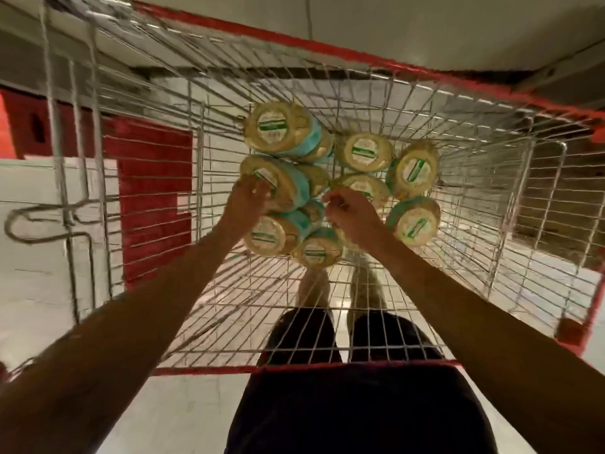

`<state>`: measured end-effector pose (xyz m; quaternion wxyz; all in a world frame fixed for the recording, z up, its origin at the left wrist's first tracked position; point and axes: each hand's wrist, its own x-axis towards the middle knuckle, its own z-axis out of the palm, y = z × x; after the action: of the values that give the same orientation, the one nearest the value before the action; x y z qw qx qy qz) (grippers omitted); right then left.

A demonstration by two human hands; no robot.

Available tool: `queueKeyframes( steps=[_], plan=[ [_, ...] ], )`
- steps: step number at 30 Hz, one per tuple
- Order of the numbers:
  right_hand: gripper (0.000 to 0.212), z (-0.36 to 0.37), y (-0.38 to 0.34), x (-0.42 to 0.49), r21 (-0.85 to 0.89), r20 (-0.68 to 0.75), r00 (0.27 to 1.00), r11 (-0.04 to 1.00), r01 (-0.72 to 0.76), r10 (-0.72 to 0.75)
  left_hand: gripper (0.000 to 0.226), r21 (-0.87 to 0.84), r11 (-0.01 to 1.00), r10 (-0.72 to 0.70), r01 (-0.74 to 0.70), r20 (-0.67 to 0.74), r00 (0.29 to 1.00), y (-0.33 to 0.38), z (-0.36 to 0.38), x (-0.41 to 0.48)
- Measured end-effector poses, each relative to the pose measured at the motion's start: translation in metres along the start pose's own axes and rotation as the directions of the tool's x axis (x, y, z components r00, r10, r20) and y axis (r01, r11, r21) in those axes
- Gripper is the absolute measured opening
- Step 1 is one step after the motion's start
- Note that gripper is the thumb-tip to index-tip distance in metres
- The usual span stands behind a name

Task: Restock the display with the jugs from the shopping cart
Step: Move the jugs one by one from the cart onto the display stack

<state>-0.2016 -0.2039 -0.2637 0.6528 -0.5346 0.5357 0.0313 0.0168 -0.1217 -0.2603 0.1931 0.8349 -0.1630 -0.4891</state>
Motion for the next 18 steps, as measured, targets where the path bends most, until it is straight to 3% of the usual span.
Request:
queueKeyframes(
  steps=[2, 6, 8, 10, 11, 13, 15, 18],
  plan=[
    [0.012, 0.023, 0.018, 0.041, -0.073, 0.004, 1.0, 0.997, -0.01, 0.01, 0.039, 0.137, 0.989, -0.044, 0.047, -0.03, 0.999, -0.022, -0.001, 0.037],
    [0.035, 0.057, 0.046, 0.103, -0.211, 0.114, 0.991, 0.977, -0.039, 0.064, 0.016, 0.046, 0.998, -0.018, 0.035, -0.337, 0.942, -0.049, 0.011, 0.077],
    [0.048, 0.069, 0.057, 0.123, -0.262, 0.171, 0.983, 0.965, -0.025, 0.071, 0.016, 0.007, 0.999, -0.038, 0.041, -0.264, 0.964, -0.055, 0.022, 0.091],
    [0.052, 0.079, 0.069, 0.135, -0.317, 0.201, 0.978, 0.948, 0.013, 0.054, 0.018, -0.086, 0.983, -0.173, 0.16, -0.168, 0.971, -0.057, 0.026, 0.098],
    [0.052, 0.083, 0.075, 0.139, -0.348, 0.207, 0.978, 0.936, 0.054, 0.02, 0.024, -0.268, 0.942, -0.242, 0.203, -0.124, 0.962, -0.056, 0.028, 0.103],
    [0.06, 0.087, 0.085, 0.143, -0.391, 0.223, 0.973, 0.909, 0.143, -0.057, 0.053, -0.599, 0.749, -0.375, 0.283, -0.03, 0.927, -0.053, 0.028, 0.112],
    [0.069, 0.09, 0.091, 0.144, -0.358, 0.255, 0.962, 0.914, 0.188, -0.098, 0.067, -0.66, 0.689, -0.389, 0.299, 0.011, 0.921, -0.056, 0.027, 0.116],
    [0.072, 0.093, 0.091, 0.148, -0.269, 0.246, 0.959, 0.94, 0.208, -0.142, 0.055, -0.763, 0.571, -0.39, 0.303, 0.072, 0.918, -0.062, 0.023, 0.121]
  ],
)
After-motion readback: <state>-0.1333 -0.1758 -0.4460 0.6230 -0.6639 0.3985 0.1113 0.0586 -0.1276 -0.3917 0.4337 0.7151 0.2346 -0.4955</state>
